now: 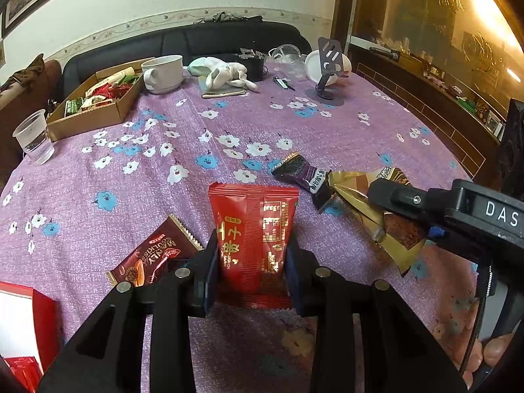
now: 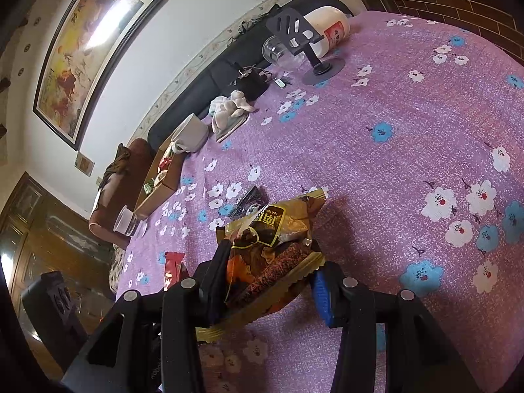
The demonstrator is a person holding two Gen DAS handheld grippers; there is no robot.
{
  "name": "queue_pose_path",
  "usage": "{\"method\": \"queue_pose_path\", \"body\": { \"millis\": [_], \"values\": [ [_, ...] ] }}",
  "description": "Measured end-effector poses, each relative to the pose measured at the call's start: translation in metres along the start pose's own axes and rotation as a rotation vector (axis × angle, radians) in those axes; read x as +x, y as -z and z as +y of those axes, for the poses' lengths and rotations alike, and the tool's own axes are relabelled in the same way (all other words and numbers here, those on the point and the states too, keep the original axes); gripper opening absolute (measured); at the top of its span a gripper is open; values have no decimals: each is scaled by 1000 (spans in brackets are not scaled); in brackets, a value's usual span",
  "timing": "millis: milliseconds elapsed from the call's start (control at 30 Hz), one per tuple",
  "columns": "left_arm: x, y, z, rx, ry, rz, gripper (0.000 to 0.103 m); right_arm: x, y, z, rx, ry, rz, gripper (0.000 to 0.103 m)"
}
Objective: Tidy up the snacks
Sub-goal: 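Lift the red packet and gold-brown pouch off the tablecloth with both tools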
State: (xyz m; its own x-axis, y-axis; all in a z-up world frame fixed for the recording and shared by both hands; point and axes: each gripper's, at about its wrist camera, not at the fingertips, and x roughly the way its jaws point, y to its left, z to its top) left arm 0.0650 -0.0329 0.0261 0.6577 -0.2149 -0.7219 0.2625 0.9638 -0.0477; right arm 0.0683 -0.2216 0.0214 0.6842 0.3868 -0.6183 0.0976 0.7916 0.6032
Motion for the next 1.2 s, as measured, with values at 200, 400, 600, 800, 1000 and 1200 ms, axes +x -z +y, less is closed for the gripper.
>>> {"method": "queue_pose_path", "body": {
  "millis": [200, 400, 600, 800, 1000, 1200],
  "values": [
    [-1, 0, -1, 4, -9, -10, 32, 1, 2, 6, -14, -16, 9, 46],
    [-5, 0, -2, 12, -25, -35, 32, -4, 4, 10, -12, -31, -11, 46],
    [-9, -1, -2, 18, -64, -67, 32, -5, 8, 14, -6, -63, 0, 46],
    [-14, -3, 1, 12, -102, -110, 32, -8, 12, 22, -15, -98, -1, 46],
    [-23, -4, 5, -2, -116, -159, 32, -11, 14, 26, -26, -107, -26, 46],
    [-24, -3, 5, -6, -95, -156, 32, -7, 14, 23, -21, -93, -42, 46]
  ]
}}
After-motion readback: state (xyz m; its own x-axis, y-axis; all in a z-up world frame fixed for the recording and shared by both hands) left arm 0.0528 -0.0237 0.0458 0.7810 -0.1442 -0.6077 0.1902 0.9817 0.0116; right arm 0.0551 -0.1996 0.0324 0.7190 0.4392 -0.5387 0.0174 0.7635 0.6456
